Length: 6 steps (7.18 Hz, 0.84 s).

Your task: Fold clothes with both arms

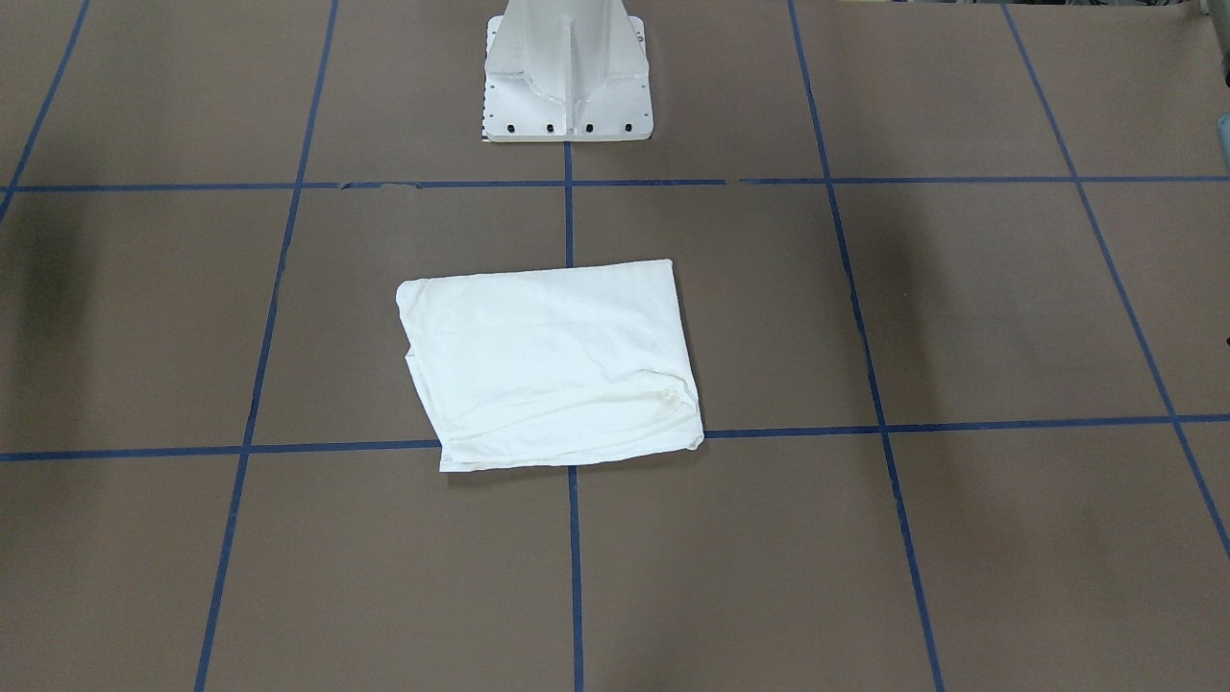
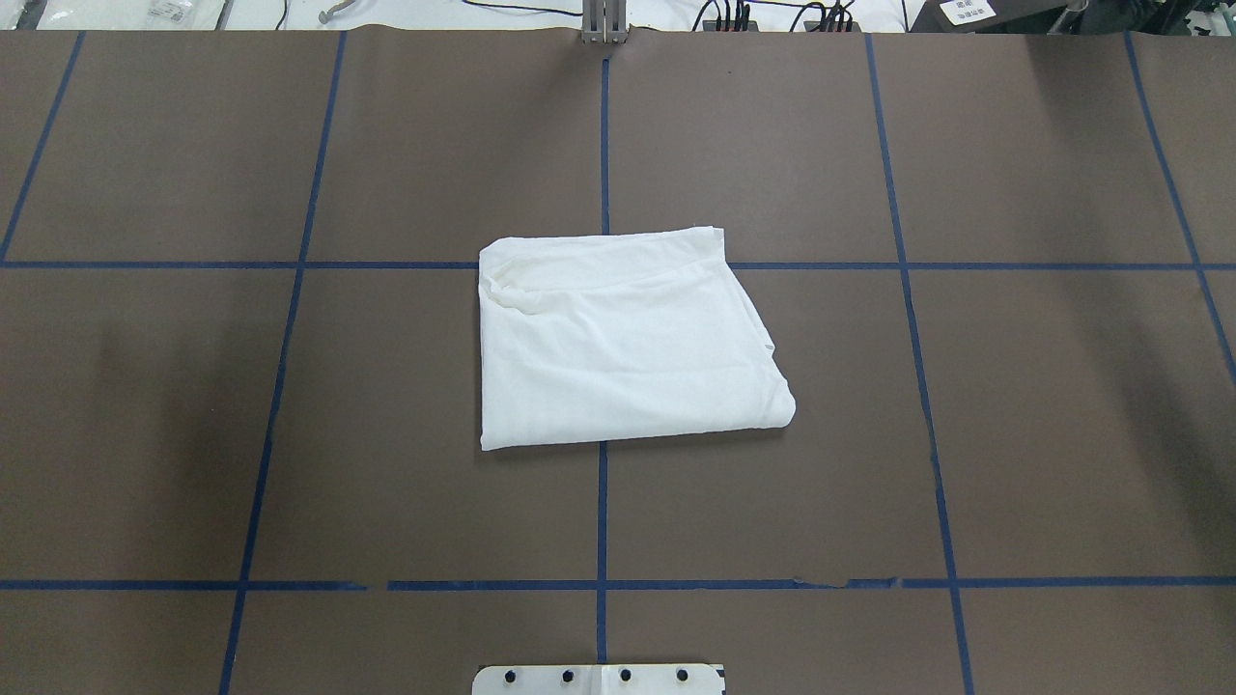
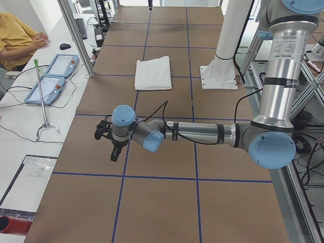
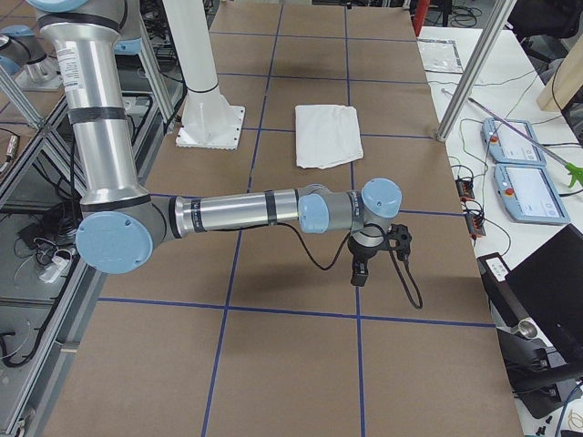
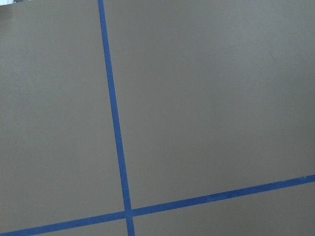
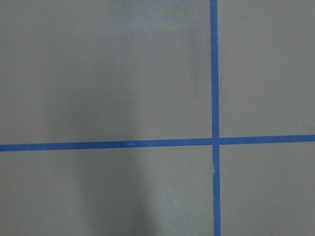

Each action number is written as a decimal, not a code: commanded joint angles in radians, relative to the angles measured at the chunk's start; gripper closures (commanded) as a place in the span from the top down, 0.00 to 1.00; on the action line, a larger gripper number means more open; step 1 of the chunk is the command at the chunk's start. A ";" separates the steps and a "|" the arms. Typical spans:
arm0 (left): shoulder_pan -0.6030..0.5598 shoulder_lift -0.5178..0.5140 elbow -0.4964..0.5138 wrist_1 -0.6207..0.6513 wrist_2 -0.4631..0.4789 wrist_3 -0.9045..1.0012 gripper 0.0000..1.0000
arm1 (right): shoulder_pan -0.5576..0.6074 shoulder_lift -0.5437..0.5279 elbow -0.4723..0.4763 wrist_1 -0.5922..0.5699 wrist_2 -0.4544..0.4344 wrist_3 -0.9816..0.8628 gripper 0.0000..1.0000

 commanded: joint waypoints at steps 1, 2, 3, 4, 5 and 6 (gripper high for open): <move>-0.006 0.013 -0.029 0.003 -0.001 0.001 1.00 | 0.004 -0.017 -0.002 0.002 -0.001 -0.016 1.00; -0.006 0.014 -0.034 0.003 -0.003 0.001 1.00 | 0.004 -0.017 -0.003 0.002 -0.001 -0.016 1.00; -0.006 0.014 -0.037 0.003 -0.003 0.001 1.00 | 0.004 -0.014 -0.003 0.002 -0.001 -0.014 1.00; -0.007 0.020 -0.043 0.003 -0.007 0.001 1.00 | 0.004 -0.014 0.000 0.002 -0.001 -0.013 1.00; -0.006 0.021 -0.041 0.003 -0.026 -0.001 1.00 | 0.004 -0.014 0.001 0.002 -0.001 -0.011 1.00; -0.004 0.020 -0.041 0.003 -0.026 -0.001 1.00 | 0.004 -0.014 0.009 0.002 0.001 -0.013 1.00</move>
